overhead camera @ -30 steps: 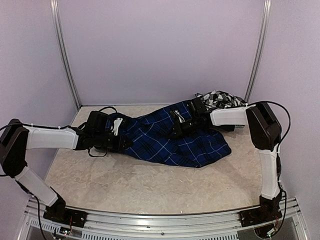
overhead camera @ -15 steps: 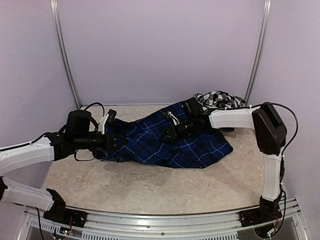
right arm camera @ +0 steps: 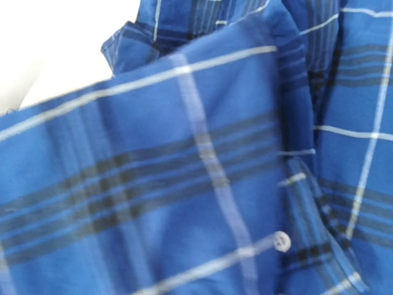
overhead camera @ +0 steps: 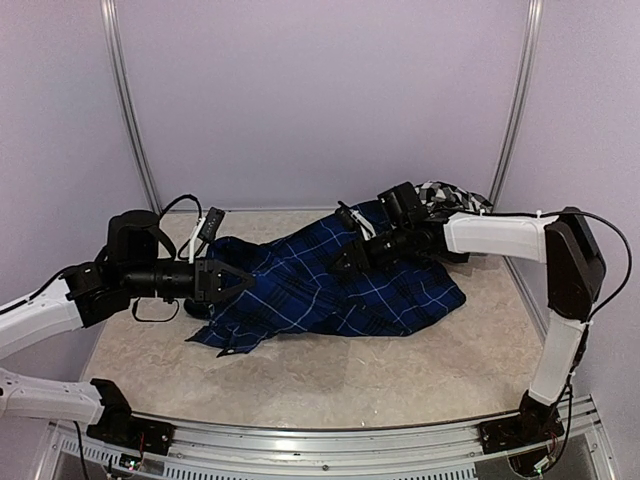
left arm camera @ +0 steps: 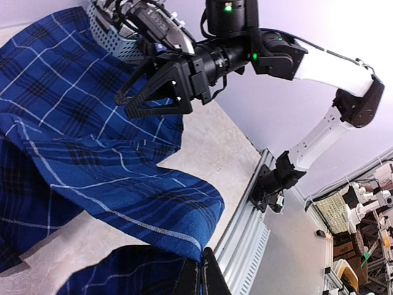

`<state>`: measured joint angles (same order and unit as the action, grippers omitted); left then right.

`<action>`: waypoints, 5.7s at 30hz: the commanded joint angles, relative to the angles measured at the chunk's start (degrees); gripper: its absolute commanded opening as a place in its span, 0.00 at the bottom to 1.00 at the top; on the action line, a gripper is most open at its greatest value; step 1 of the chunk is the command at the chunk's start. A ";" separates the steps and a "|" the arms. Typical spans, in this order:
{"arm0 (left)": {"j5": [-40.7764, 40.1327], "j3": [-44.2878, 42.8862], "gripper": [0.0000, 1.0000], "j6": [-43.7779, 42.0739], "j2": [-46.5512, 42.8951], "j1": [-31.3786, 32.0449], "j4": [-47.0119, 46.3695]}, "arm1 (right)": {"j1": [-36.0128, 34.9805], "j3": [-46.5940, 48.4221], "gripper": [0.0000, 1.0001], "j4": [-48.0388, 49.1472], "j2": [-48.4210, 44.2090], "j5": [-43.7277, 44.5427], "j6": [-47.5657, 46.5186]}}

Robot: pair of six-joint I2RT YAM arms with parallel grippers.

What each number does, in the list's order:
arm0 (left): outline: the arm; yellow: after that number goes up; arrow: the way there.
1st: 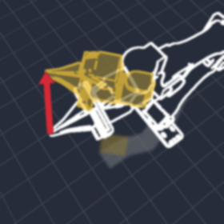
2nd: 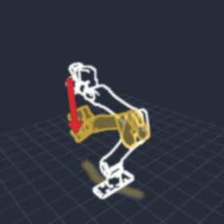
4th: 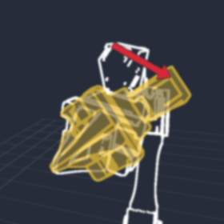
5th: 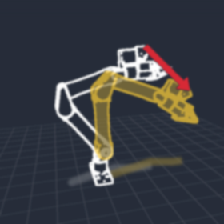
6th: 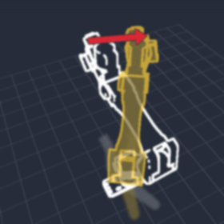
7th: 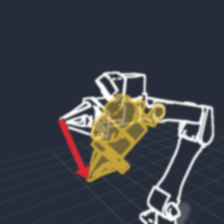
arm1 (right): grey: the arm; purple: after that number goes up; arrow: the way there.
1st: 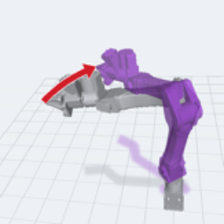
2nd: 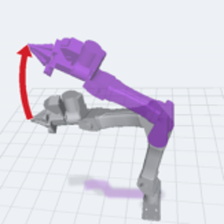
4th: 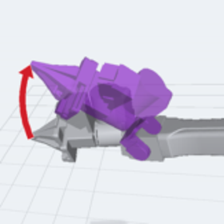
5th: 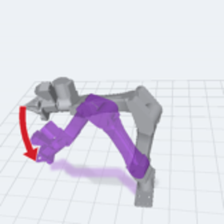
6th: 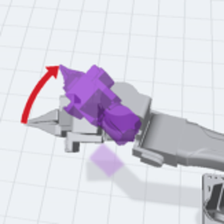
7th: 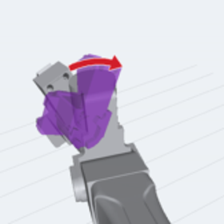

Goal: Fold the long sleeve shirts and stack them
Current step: Smooth out the flattened shirt at the center of the board.

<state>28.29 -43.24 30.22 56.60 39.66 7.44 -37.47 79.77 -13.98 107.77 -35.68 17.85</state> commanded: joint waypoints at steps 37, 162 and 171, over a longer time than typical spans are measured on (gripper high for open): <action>-23.46 -4.78 0.71 11.15 -13.88 13.91 29.36 | 1.11 -6.31 0.59 -9.92 -1.42 26.97 -5.34; -22.13 -14.11 0.83 2.27 51.20 -17.98 -3.43 | 3.12 -17.17 0.62 -5.91 -8.41 29.23 -1.75; -21.13 -27.49 0.84 -1.16 60.26 -21.41 0.06 | 3.12 -19.66 0.62 -4.76 -9.48 29.40 -1.28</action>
<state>6.20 -66.26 31.68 112.42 19.42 3.29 -34.70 60.90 -20.36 100.86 -6.24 16.05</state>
